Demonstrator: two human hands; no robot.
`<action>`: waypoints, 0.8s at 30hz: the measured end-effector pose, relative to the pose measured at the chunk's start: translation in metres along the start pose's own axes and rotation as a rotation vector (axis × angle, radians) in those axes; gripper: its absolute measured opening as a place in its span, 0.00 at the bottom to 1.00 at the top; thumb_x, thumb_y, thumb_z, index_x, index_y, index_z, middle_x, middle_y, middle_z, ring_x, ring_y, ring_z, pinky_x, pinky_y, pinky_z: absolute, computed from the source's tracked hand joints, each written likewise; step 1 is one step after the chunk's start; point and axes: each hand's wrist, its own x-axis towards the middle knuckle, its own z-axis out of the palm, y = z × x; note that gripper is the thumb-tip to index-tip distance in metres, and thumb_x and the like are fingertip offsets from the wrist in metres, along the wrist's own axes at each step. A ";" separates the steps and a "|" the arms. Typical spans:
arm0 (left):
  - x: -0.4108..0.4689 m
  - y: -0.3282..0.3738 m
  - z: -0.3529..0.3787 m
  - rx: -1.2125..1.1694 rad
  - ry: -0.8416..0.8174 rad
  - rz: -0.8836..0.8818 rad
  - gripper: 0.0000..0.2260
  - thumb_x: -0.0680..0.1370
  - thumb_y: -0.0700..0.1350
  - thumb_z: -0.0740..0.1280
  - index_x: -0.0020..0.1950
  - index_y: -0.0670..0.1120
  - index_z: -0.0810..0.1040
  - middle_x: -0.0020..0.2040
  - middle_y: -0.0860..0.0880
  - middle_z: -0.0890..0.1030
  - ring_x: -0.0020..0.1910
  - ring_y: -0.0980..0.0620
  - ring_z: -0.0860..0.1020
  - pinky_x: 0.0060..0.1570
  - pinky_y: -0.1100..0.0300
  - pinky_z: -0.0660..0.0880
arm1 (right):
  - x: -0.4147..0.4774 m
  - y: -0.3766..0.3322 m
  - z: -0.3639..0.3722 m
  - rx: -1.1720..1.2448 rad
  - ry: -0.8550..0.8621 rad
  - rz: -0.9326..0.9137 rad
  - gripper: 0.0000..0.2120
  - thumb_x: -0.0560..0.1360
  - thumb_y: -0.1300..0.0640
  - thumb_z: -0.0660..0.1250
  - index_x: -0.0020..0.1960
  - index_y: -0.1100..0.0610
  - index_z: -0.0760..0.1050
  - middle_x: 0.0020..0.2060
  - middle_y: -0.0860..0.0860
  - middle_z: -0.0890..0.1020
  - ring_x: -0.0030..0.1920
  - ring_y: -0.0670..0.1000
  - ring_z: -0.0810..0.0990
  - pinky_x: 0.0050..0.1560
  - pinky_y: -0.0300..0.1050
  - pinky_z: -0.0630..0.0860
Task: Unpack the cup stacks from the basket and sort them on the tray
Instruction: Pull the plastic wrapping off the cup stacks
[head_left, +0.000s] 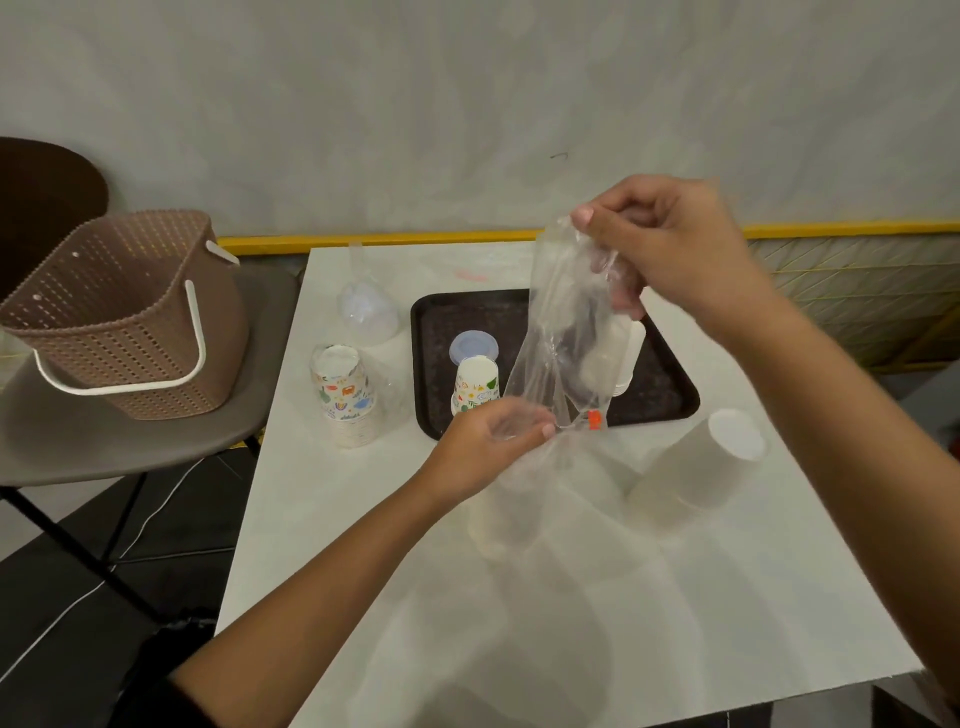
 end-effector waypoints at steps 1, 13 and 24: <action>0.001 0.003 -0.003 -0.018 -0.008 -0.001 0.03 0.75 0.48 0.68 0.47 0.53 0.80 0.47 0.60 0.81 0.47 0.70 0.77 0.49 0.76 0.72 | 0.005 -0.006 -0.008 0.058 -0.024 0.016 0.07 0.75 0.60 0.66 0.39 0.59 0.73 0.20 0.48 0.76 0.15 0.47 0.71 0.16 0.35 0.66; 0.060 0.083 -0.055 0.093 0.065 0.074 0.04 0.75 0.44 0.68 0.47 0.46 0.81 0.41 0.55 0.81 0.40 0.66 0.78 0.42 0.74 0.73 | 0.070 -0.027 -0.101 0.167 -0.196 -0.044 0.10 0.69 0.61 0.68 0.49 0.53 0.76 0.26 0.48 0.77 0.23 0.47 0.76 0.26 0.37 0.74; 0.141 0.098 -0.085 0.673 0.243 0.196 0.05 0.75 0.46 0.68 0.49 0.49 0.79 0.47 0.54 0.79 0.48 0.56 0.77 0.52 0.61 0.74 | 0.103 0.077 -0.142 -0.330 -0.173 -0.044 0.14 0.70 0.70 0.68 0.38 0.51 0.78 0.29 0.53 0.80 0.26 0.43 0.77 0.34 0.29 0.73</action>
